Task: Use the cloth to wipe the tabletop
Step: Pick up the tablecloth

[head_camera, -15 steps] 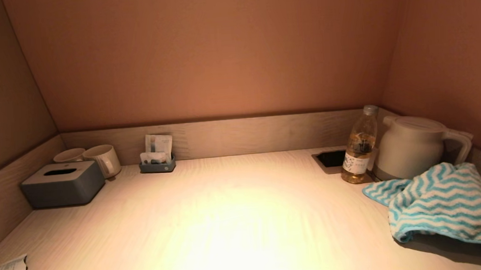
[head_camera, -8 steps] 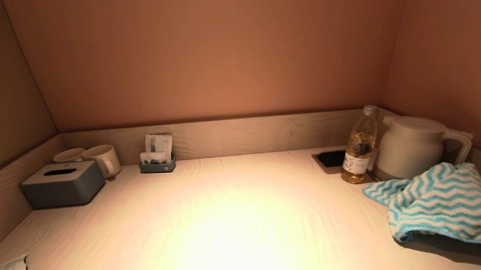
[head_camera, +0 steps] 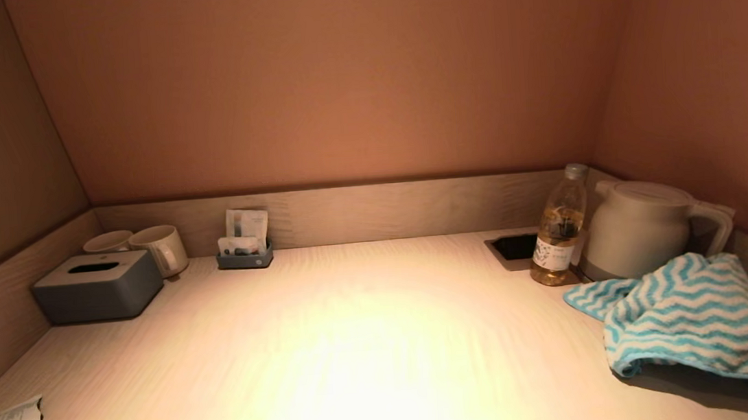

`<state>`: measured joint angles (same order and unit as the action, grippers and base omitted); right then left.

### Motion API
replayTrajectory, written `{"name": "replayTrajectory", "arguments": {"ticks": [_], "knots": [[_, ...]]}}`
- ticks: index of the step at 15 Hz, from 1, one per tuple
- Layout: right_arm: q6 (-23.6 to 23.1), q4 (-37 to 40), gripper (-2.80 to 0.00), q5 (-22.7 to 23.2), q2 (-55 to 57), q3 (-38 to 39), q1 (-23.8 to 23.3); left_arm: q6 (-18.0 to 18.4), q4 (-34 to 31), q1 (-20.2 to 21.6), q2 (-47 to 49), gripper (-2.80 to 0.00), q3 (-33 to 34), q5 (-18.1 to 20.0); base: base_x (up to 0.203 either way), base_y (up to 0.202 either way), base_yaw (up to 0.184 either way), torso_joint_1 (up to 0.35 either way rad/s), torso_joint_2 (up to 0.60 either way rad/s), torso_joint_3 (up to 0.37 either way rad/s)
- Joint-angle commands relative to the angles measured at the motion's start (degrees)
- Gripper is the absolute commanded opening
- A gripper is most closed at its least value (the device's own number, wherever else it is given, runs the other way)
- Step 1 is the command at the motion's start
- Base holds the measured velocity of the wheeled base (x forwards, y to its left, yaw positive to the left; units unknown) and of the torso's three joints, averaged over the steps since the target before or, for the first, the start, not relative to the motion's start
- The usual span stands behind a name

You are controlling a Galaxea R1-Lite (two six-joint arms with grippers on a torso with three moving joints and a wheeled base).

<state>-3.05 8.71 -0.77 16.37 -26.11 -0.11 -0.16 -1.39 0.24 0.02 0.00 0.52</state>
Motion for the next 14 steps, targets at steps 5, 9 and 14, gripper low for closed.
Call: {"name": "replayTrajectory", "arguments": {"ticks": [5,9,14], "knots": [[1.18,4.37,-2.8,-6.3,42.94,-19.77,-1.13,-0.02,-0.02,0.02,-0.02,-2.8,0.0,0.0,0.0,0.0,0.0,0.0,0.0,0.0],[4.61,5.04,-2.8,-10.98,64.9,-32.51,-3.01,-0.02,-0.02,0.02,-0.02,-2.8,0.0,0.0,0.0,0.0,0.0,0.0,0.0,0.0],[8.21,5.25,-2.8,-14.02,71.3,-34.67,-7.22,-0.02,-0.02,0.02,-0.02,-2.8,0.0,0.0,0.0,0.0,0.0,0.0,0.0,0.0]]}}
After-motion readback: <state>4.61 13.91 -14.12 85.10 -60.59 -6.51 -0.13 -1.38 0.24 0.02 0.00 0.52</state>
